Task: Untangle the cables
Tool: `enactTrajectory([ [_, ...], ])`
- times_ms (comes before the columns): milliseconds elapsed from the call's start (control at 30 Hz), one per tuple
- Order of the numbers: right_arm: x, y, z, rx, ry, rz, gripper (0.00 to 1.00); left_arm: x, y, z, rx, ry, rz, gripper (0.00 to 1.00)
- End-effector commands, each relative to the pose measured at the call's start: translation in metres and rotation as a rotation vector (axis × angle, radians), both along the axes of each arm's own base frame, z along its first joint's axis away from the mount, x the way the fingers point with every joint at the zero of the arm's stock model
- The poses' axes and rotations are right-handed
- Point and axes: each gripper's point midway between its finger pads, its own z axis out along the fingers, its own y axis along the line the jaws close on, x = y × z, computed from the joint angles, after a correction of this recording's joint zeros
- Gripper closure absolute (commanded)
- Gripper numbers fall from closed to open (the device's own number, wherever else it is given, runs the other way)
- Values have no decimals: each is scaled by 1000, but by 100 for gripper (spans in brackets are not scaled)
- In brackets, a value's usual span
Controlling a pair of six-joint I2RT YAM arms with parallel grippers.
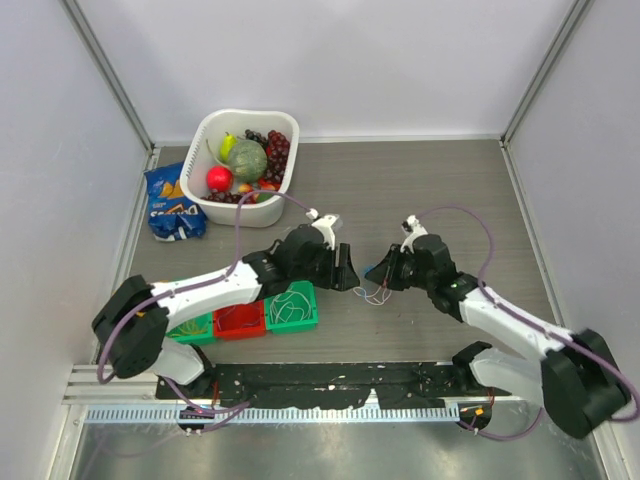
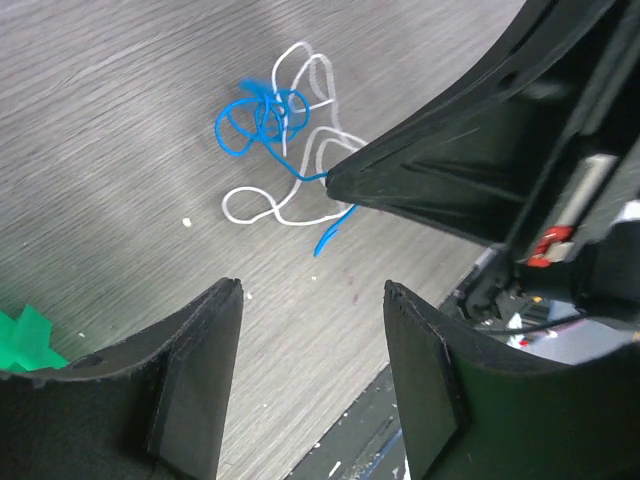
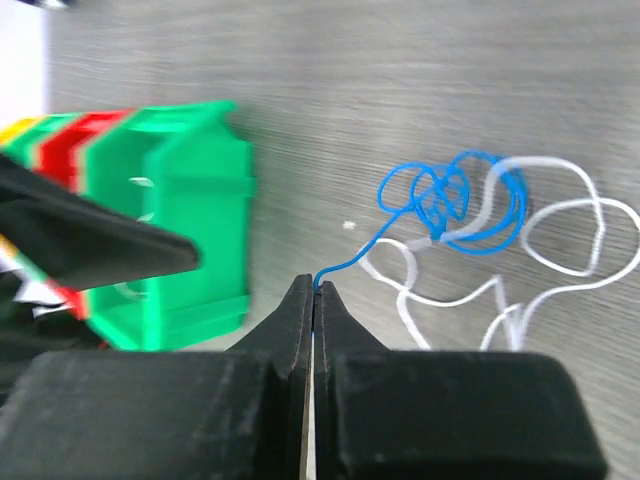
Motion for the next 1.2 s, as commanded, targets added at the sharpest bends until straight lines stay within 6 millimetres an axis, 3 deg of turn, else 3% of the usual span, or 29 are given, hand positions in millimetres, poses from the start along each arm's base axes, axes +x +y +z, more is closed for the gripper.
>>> enactTrajectory([
  [0, -4, 13, 107, 152, -193, 74, 99, -1, -15, 78, -247, -235, -93, 39],
  [100, -15, 11, 174, 230, -325, 98, 99, -8, -11, 116, -338, -339, -129, 46],
  [233, -33, 5, 243, 317, -497, 129, 99, -26, 0, 183, -417, -494, -221, 39],
  [367, -44, 1, 276, 332, -588, 156, 99, -39, 22, 249, -471, -638, -227, 32],
  [467, -49, 2, 286, 347, -618, 187, 99, -44, 39, 277, -496, -723, -201, 28],
  [667, -71, 17, 281, 390, -613, 359, 99, -52, 44, 274, -456, -749, -253, 18],
  [800, -88, 23, 279, 439, -600, 449, 99, -56, 40, 246, -394, -718, -315, 11],
  [967, -106, 27, 278, 501, -587, 543, 99, -55, 43, 231, -396, -692, -288, 31],
  [1067, -108, 26, 277, 506, -584, 545, 99, -53, 42, 226, -414, -677, -262, 36],
  [1167, -107, 27, 273, 502, -574, 548, 99, -57, 35, 216, -429, -598, -280, 33],
])
